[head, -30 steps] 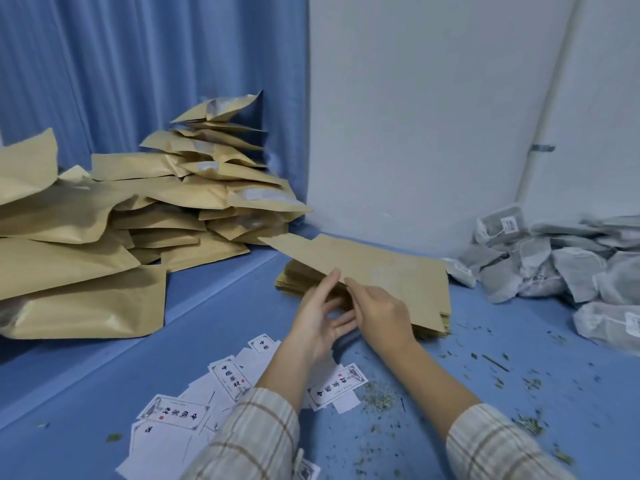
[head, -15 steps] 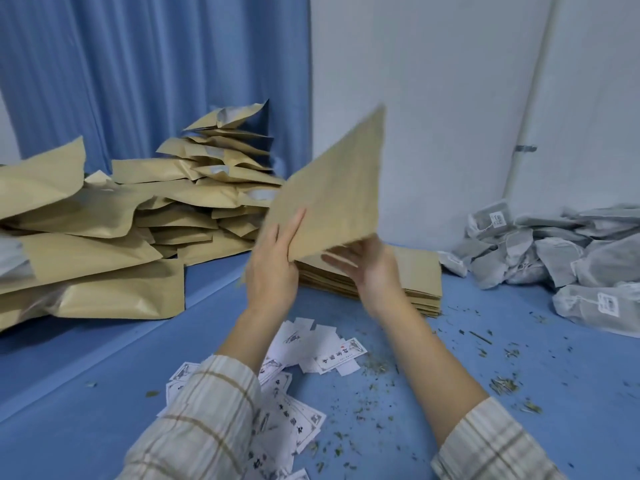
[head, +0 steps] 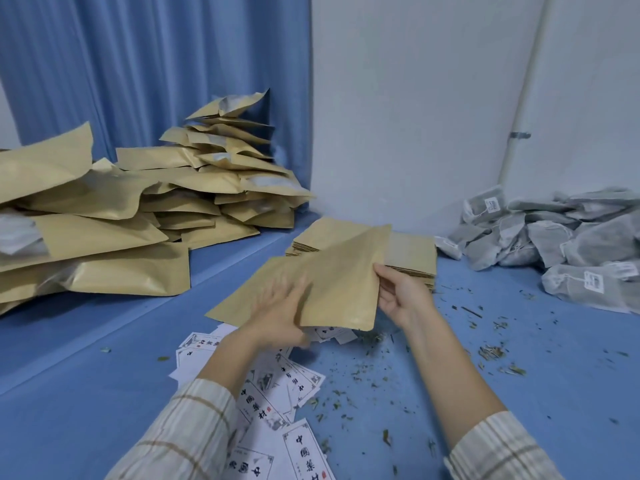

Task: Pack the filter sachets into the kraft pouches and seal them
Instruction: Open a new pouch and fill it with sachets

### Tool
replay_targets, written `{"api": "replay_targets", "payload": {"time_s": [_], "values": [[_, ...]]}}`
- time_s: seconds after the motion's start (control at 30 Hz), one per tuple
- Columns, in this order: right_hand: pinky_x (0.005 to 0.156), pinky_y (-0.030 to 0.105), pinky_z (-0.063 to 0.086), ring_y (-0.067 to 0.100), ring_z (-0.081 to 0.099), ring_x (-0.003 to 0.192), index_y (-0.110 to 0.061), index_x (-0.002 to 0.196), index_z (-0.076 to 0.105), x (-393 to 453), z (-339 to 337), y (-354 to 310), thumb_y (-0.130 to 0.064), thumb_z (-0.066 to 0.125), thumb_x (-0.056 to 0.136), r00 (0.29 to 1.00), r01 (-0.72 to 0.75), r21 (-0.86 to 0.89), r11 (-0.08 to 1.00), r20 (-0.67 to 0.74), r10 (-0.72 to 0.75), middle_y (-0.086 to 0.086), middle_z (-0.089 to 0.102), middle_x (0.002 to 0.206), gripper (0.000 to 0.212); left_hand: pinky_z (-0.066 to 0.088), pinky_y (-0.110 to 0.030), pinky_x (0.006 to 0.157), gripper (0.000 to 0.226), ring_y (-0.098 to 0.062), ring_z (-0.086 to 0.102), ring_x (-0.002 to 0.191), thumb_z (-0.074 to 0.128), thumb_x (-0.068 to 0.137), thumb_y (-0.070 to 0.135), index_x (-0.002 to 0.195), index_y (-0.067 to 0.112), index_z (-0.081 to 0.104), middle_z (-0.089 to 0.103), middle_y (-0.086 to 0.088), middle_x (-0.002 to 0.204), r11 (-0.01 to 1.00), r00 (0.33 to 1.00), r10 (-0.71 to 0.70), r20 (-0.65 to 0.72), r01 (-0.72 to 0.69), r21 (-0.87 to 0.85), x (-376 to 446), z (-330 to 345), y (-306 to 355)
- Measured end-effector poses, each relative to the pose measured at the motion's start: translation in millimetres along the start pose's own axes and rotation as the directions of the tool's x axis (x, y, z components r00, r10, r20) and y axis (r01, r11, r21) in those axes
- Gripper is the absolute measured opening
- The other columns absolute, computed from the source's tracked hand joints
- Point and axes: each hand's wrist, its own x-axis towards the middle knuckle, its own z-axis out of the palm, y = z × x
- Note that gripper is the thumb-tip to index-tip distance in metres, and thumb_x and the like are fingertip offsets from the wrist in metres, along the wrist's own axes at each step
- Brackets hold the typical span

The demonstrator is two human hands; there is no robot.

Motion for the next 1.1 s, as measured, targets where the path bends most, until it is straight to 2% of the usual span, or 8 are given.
{"api": "replay_targets", "payload": {"time_s": [0.1, 0.13, 0.2, 0.3, 0.5, 0.63, 0.97, 1.1], "values": [[0.046, 0.022, 0.054, 0.014, 0.069, 0.055, -0.001, 0.082, 0.062, 1, -3, 9, 0.001, 0.063, 0.084, 0.999, -0.044, 0.058, 0.997, 0.008, 0.043, 0.008, 0.071, 0.063, 0.003, 0.028, -0.026, 0.110, 0.097, -0.005, 0.008, 0.142, 0.063, 0.069, 0.023, 0.149, 0.042, 0.012, 0.012, 0.019, 0.154, 0.817, 0.988, 0.151, 0.000, -0.125, -0.563, -7, -10, 22], [0.046, 0.022, 0.053, 0.014, 0.069, 0.055, 0.000, 0.081, 0.062, 0, -2, 11, 0.002, 0.064, 0.083, 0.999, -0.052, 0.074, 0.996, 0.010, 0.052, 0.008, 0.071, 0.064, 0.003, 0.032, -0.014, 0.098, 0.085, -0.001, 0.021, 0.135, 0.062, 0.073, 0.025, 0.147, 0.041, 0.023, 0.028, 0.024, 0.143, 0.704, 0.988, 0.133, -0.080, -0.151, -0.694, -6, -12, 32], [0.045, 0.021, 0.052, 0.015, 0.069, 0.056, 0.001, 0.080, 0.063, -2, 0, 13, 0.002, 0.064, 0.082, 0.997, -0.064, 0.102, 0.993, 0.037, 0.061, 0.010, 0.071, 0.065, 0.003, 0.036, -0.014, 0.093, 0.055, -0.003, 0.040, 0.124, 0.059, 0.087, 0.031, 0.139, 0.037, 0.043, 0.046, 0.024, 0.130, 0.592, 0.974, -0.010, -0.227, -0.177, -0.786, 2, -12, 55], [0.047, 0.020, 0.052, 0.014, 0.068, 0.055, 0.000, 0.077, 0.067, -4, 4, 17, 0.001, 0.066, 0.080, 0.994, -0.061, 0.071, 0.996, 0.099, 0.054, 0.009, 0.071, 0.066, 0.003, 0.043, -0.038, 0.101, 0.038, -0.018, 0.057, 0.112, 0.061, 0.087, 0.041, 0.120, 0.023, 0.061, 0.063, 0.002, 0.119, 0.559, 0.924, -0.228, -0.306, -0.133, -0.819, 20, -6, 82], [0.068, 0.024, 0.049, 0.009, 0.064, 0.068, -0.013, 0.077, 0.075, -3, 4, 26, -0.016, 0.064, 0.086, 0.979, 0.097, -0.159, 0.982, 0.194, -0.065, 0.002, 0.072, 0.078, 0.014, 0.047, -0.026, 0.072, 0.027, -0.011, 0.063, 0.085, 0.070, 0.076, 0.050, 0.087, 0.025, 0.070, 0.069, 0.010, 0.086, 0.577, 0.782, -0.474, -0.405, -0.072, -0.813, 31, 15, 102], [0.062, 0.019, 0.046, 0.007, 0.061, 0.068, -0.016, 0.080, 0.070, -4, -2, 32, -0.019, 0.058, 0.090, 0.974, 0.115, -0.207, 0.972, 0.215, -0.069, -0.001, 0.070, 0.077, 0.016, 0.045, -0.024, 0.068, 0.025, -0.011, 0.062, 0.079, 0.073, 0.073, 0.048, 0.084, 0.025, 0.072, 0.068, 0.011, 0.081, 0.497, 0.736, -0.560, -0.380, -0.069, -0.865, 32, 22, 105], [0.064, 0.023, 0.050, 0.010, 0.063, 0.072, -0.014, 0.083, 0.067, 2, -18, 45, -0.020, 0.060, 0.088, 0.977, 0.046, -0.141, 0.989, 0.213, -0.015, 0.001, 0.069, 0.080, 0.010, 0.041, -0.025, 0.065, 0.020, -0.015, 0.060, 0.078, 0.066, 0.082, 0.043, 0.072, 0.025, 0.068, 0.066, 0.012, 0.075, 0.464, 0.730, -0.596, -0.334, -0.027, -0.886, 41, 39, 99], [0.057, 0.023, 0.051, 0.013, 0.063, 0.070, -0.006, 0.084, 0.067, 3, -15, 41, -0.018, 0.063, 0.088, 0.981, 0.171, -0.259, 0.951, 0.138, -0.139, 0.005, 0.069, 0.078, 0.013, 0.034, -0.024, 0.063, 0.021, -0.019, 0.061, 0.080, 0.057, 0.092, 0.035, 0.081, 0.023, 0.070, 0.069, 0.003, 0.081, 0.656, 0.714, -0.508, -0.482, -0.043, -0.754, 42, 43, 98]]}}
